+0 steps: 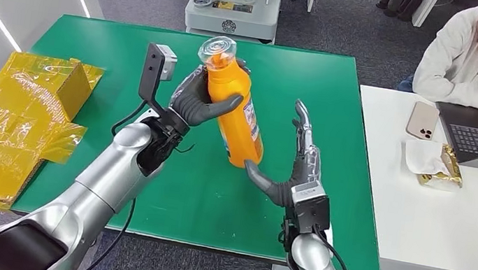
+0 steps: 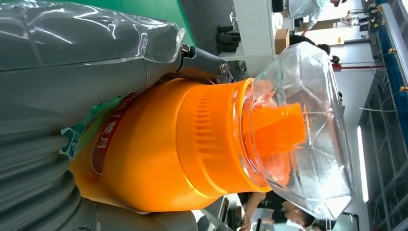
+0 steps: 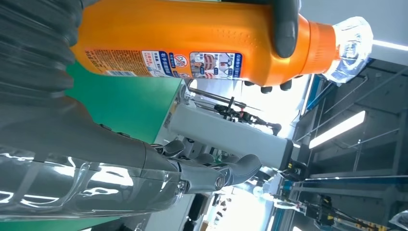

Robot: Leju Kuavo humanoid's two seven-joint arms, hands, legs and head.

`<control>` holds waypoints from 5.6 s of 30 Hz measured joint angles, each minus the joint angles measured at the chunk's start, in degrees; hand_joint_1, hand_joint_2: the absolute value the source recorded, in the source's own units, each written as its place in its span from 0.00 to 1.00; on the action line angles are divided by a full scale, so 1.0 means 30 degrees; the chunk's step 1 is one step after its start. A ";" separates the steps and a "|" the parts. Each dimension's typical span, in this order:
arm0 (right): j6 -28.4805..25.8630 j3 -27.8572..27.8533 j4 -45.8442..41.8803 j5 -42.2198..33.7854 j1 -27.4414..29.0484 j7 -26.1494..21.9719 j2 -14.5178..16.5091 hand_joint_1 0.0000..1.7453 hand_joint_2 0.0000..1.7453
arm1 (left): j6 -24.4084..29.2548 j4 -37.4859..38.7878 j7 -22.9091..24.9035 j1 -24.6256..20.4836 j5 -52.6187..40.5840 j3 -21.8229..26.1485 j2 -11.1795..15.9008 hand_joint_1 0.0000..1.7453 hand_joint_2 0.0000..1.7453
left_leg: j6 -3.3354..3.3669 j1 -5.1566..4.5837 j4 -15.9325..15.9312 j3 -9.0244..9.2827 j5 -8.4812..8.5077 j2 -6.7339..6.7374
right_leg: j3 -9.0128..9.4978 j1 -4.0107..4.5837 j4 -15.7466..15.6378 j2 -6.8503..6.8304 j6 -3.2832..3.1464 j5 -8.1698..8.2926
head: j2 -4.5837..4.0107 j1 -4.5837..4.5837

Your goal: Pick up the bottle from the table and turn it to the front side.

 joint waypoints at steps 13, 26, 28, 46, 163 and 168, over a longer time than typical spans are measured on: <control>0.0086 0.0779 -0.2864 0.0632 0.0912 0.0679 -0.0353 0.00 1.00 | 0.4482 0.0038 -0.2143 -0.0411 -0.6033 0.0404 0.0599 1.00 1.00 | -0.0001 0.0002 -0.0002 0.0000 0.0000 0.0000 | -0.0003 0.0001 0.0000 0.0001 -0.0001 -0.0001 | 0.0000 -0.0004; 0.0446 0.1069 -0.5240 0.0940 0.2036 0.1022 -0.0803 0.00 1.00 | 0.7441 -0.0364 -0.1841 -0.2367 -1.3067 0.0393 0.1811 1.00 1.00 | -0.0001 0.0002 -0.0001 0.0001 0.0001 0.0002 | -0.0001 0.0001 0.0000 0.0002 0.0000 0.0000 | 0.0000 -0.0002; 0.0579 0.1065 -0.5342 0.0936 0.2246 0.0870 -0.0863 0.00 1.00 | 0.8141 -0.0313 -0.2091 -0.2627 -1.4137 0.0393 0.2100 1.00 1.00 | -0.0001 0.0003 -0.0003 0.0003 0.0001 0.0007 | -0.0002 0.0001 0.0000 0.0006 -0.0001 0.0000 | 0.0000 -0.0004; 0.0574 0.1056 -0.5251 0.0102 0.2258 0.0392 -0.1403 0.00 1.00 | 1.5505 0.1771 0.0888 -0.3511 -2.5271 -0.0983 0.3991 1.00 1.00 | -0.0002 0.0003 -0.0003 0.0003 0.0002 0.0005 | 0.0000 0.0002 0.0001 0.0006 -0.0001 0.0000 | 0.0000 -0.0004; 0.0140 -0.2448 -0.6661 0.0268 0.6198 -0.0719 -0.3351 0.00 1.00 | 1.2792 0.4555 0.3258 0.1918 -3.1692 -0.1544 1.0757 1.00 1.00 | -0.0009 0.0009 -0.0020 0.0008 -0.0001 0.0029 | -0.0012 0.0006 0.0003 0.0035 -0.0005 -0.0004 | 0.0000 0.0002; 0.0322 -0.2448 -0.6635 0.0217 0.6022 -0.0719 -0.3255 0.00 1.00 | 1.1932 0.4676 0.2938 0.1688 -3.1634 -0.1317 1.0623 1.00 1.00 | -0.0010 0.0009 -0.0020 0.0008 0.0000 0.0028 | -0.0010 0.0006 0.0003 0.0035 -0.0005 -0.0004 | 0.0000 0.0000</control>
